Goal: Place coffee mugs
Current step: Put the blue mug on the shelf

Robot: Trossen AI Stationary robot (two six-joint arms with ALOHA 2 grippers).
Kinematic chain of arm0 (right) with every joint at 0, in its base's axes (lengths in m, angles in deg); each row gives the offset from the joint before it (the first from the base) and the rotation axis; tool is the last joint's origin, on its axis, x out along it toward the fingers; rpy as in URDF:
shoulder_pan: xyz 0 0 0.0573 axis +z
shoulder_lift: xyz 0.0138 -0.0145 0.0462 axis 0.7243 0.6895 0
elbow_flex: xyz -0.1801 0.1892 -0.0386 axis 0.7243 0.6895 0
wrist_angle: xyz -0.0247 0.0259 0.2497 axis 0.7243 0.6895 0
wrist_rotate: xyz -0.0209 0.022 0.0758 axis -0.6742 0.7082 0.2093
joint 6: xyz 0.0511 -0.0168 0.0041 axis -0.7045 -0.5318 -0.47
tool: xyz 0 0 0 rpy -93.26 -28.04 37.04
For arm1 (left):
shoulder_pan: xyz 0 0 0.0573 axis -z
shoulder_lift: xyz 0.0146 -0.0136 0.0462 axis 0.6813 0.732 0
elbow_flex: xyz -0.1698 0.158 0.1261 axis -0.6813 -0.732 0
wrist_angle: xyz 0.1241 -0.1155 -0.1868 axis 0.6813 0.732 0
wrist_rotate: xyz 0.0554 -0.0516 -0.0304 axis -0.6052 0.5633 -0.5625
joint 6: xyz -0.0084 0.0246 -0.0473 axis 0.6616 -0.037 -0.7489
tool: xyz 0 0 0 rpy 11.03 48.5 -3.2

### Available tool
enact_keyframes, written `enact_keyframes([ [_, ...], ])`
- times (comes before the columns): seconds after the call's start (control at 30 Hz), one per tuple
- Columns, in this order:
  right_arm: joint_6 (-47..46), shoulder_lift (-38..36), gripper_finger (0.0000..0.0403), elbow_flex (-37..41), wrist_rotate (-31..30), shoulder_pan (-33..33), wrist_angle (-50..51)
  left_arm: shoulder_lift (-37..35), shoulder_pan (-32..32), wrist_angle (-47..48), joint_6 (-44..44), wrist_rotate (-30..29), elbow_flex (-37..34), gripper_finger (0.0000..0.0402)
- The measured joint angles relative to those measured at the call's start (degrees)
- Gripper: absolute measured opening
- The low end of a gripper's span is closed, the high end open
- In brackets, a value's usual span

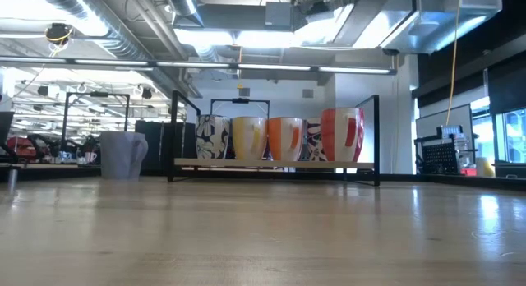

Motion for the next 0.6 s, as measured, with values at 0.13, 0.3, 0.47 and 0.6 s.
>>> enact_keyframes([
  [0.13,0.50,0.81,0.0203,1.98,-0.55,0.04,-1.14,0.00,0.00,0.00,0.00,0.00,0.00,0.0110],
  [0.3,0.87,1.23,0.0144,2.51,-2.10,0.04,-1.10,0.00,0.00,0.00,0.00,-0.02,-0.01,0.0110],
  [0.47,2.40,1.23,0.0071,2.59,-4.89,0.04,-1.20,0.00,0.00,0.00,-0.02,-0.02,-0.02,0.0110],
  [0.6,4.89,1.23,0.0018,3.67,-4.92,0.04,-3.19,0.00,0.00,0.00,-0.02,-0.04,-0.02,0.0110],
])
